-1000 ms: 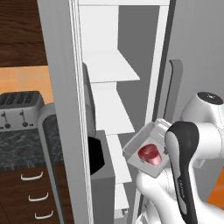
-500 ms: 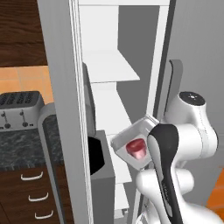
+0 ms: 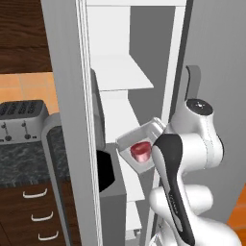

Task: Take the meat container that has the steak and place it on the second highest rack of the freezer. Then take the vegetable container that has the corn and lime and place it on the highest rack of the freezer.

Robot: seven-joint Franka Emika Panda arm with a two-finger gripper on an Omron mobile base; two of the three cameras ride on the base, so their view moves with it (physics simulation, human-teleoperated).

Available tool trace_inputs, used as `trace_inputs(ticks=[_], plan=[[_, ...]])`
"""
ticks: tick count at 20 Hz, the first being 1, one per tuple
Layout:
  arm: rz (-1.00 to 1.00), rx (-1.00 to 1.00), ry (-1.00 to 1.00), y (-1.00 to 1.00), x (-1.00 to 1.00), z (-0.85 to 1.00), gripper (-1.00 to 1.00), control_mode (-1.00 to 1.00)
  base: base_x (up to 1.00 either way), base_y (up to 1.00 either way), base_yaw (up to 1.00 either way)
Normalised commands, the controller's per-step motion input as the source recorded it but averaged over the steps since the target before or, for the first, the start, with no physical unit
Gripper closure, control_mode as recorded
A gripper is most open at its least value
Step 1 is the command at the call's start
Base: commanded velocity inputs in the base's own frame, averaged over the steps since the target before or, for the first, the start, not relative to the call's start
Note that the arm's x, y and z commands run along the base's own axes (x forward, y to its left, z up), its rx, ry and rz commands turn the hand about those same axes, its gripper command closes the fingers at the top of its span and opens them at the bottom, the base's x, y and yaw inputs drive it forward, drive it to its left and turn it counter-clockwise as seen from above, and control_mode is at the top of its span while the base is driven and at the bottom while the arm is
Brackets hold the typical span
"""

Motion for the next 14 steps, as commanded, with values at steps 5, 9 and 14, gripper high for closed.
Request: trace_inputs(ticks=[5, 9, 14], plan=[[0.08, 0.00, -0.08, 0.07, 0.42, 0.01, 1.00, -1.00, 0.00, 0.00, 0.00], [0.06, 0.00, 0.00, 0.00, 0.53, 0.09, 1.00, -1.00, 0.00, 0.00, 0.00], [0.00, 0.00, 0.00, 0.09, 0.54, 0.08, 1.00, -1.00, 0.00, 0.00, 0.00]])
